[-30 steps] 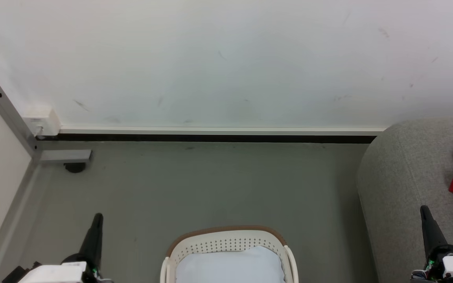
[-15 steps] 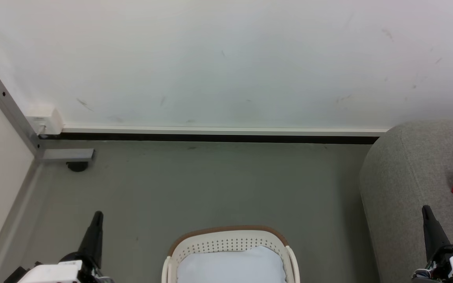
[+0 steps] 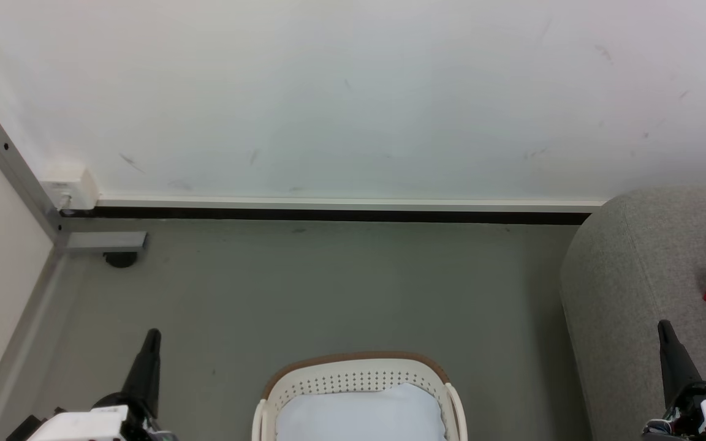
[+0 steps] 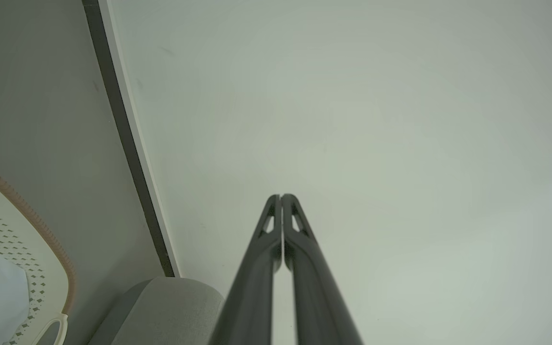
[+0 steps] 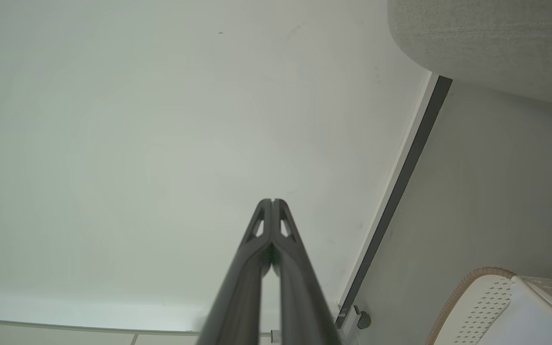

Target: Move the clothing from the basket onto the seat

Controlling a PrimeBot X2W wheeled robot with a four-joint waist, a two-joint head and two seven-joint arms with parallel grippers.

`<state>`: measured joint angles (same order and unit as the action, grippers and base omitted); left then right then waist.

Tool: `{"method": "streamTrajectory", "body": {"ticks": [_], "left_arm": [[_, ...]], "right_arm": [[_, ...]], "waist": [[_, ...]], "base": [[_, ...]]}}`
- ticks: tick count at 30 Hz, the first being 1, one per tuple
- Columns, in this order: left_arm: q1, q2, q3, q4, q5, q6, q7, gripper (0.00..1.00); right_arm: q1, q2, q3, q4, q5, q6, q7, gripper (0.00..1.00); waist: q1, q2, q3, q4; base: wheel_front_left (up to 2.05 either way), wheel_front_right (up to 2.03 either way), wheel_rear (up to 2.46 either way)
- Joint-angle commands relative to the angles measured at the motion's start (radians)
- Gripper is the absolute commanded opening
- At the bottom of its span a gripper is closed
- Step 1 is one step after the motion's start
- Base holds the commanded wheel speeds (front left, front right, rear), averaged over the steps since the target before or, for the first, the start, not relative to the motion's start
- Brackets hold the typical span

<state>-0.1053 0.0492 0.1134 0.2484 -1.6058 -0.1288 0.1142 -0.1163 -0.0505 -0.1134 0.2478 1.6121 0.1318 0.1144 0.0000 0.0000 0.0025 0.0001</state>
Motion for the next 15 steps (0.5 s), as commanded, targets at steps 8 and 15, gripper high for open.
{"method": "streamTrajectory", "body": {"ticks": [8,15], "left_arm": [[-0.009,0.002,0.003,-0.003,-0.012,-0.004,0.004,0.00],[-0.009,0.002,0.003,-0.003,-0.012,-0.004,0.004,0.00]], "right_arm": [[0.013,0.000,-0.004,-0.005,0.001,-0.002,0.003,0.00],[0.013,0.000,-0.005,-0.005,0.001,-0.002,0.003,0.00]], "waist": [[0.0000,0.0000,0.000,0.000],[0.0000,0.0000,0.000,0.000]], "base": [[0.00,0.00,0.00],[0.00,0.00,0.00]]}}
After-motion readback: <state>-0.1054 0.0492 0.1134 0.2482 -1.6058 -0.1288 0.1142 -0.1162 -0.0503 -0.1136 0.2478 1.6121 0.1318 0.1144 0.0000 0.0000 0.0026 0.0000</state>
